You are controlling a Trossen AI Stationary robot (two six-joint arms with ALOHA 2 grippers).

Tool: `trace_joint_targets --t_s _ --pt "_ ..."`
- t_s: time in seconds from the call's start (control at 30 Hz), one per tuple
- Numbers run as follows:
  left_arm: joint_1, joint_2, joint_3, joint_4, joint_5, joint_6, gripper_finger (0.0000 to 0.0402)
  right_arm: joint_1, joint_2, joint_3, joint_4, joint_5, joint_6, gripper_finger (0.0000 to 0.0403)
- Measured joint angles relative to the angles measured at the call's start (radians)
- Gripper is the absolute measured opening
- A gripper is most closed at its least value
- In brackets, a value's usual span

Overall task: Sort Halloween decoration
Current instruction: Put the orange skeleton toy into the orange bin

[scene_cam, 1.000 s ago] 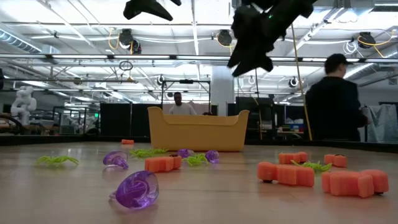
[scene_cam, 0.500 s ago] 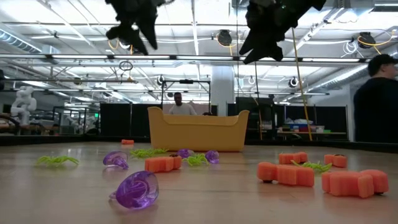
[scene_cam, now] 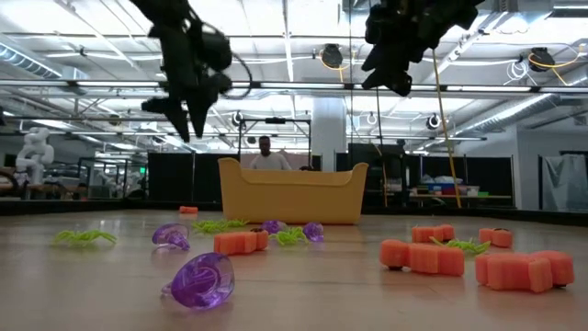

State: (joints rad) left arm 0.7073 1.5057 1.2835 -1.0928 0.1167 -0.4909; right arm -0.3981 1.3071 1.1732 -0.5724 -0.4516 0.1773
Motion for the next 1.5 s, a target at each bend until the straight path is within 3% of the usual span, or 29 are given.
trace_joint_targets --t_s 0.13,0.4,0.63,0.8,1.07,1.33,1.5 --pt "0.066 0.102 0.0 0.003 0.02 0.007 0.0153 0.0 0.0 0.0 -0.06 -0.03 -0.012 0.0154" --pt "0.091 0.268 0.0 0.039 -0.097 0.17 0.0153 0.0 0.0 0.0 -0.189 -0.051 -0.115 0.0154" --pt "0.09 0.318 0.0 0.063 -0.112 0.248 0.0157 0.0 0.0 0.0 -0.192 -0.051 -0.119 0.0154" --pt "0.09 0.335 0.0 0.098 -0.141 0.34 0.0195 0.0 0.0 0.0 -0.191 -0.049 -0.104 0.0154" --pt "0.095 0.382 0.0 0.17 -0.152 0.449 0.0239 0.0 0.0 0.0 -0.109 0.008 0.075 0.0154" --pt "0.102 0.44 -0.001 0.171 -0.189 0.493 0.0237 0.013 0.0 0.0 0.077 0.007 0.339 0.0154" --pt "0.102 0.44 -0.001 0.163 -0.188 0.498 0.0208 0.045 0.0 0.0 0.173 0.057 0.415 0.0154"
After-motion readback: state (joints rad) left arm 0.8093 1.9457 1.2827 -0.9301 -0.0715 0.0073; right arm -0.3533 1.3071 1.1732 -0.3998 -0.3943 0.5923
